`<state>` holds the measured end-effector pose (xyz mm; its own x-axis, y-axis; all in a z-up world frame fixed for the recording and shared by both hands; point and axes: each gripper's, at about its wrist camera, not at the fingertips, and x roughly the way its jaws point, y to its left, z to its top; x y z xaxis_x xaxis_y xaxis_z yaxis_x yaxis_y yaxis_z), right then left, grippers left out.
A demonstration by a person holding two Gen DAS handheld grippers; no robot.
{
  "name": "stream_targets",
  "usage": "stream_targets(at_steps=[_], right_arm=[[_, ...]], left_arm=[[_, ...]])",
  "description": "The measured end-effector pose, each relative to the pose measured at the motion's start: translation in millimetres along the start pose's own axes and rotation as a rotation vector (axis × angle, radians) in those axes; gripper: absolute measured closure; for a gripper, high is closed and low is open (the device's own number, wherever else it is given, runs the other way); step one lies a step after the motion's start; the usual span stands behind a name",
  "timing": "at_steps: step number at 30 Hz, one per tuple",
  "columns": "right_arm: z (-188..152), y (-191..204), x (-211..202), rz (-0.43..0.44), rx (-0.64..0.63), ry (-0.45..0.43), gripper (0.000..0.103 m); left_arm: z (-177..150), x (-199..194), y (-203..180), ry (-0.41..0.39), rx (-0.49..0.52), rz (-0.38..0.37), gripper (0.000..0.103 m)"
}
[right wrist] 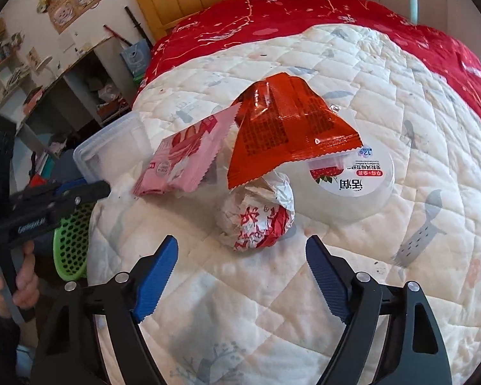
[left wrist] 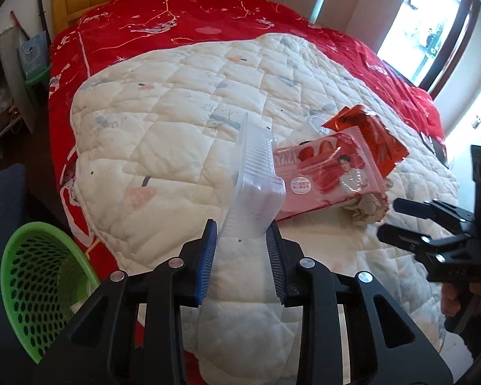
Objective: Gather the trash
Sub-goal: 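Grasp the clear plastic box with the left tool while the right tool grasps the foil ball, then drop the clear box into the basket with the left tool while the right tool drops the foil ball in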
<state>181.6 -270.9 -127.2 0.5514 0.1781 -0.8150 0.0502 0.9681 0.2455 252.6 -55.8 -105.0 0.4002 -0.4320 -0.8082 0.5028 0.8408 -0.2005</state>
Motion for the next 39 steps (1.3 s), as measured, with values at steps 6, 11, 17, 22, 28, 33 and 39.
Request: stream_targets(at_steps=[6, 11, 17, 22, 28, 33, 39], right_arm=[[12, -4, 11, 0.008, 0.042, -0.015, 0.030], [14, -8, 21, -0.005, 0.050, 0.005, 0.046], [8, -11, 10, 0.003, 0.041, -0.003, 0.056], [-5, -7, -11, 0.000, 0.019, -0.012, 0.056], [-23, 4, -43, 0.043, -0.004, -0.038, 0.056], [-28, 22, -56, 0.083, -0.034, -0.050, 0.056], [-25, 54, -54, 0.139, -0.067, -0.041, 0.056]], left_arm=[[-7, -17, -2, -0.028, -0.014, -0.017, 0.072], [-13, -37, 7, -0.060, -0.038, -0.013, 0.072], [-24, -62, 24, -0.092, -0.079, 0.029, 0.072], [-38, -82, 45, -0.112, -0.116, 0.079, 0.072], [-62, -101, 78, -0.116, -0.192, 0.140, 0.072], [-82, -102, 106, -0.082, -0.257, 0.183, 0.072], [-101, -97, 137, -0.037, -0.329, 0.244, 0.072]])
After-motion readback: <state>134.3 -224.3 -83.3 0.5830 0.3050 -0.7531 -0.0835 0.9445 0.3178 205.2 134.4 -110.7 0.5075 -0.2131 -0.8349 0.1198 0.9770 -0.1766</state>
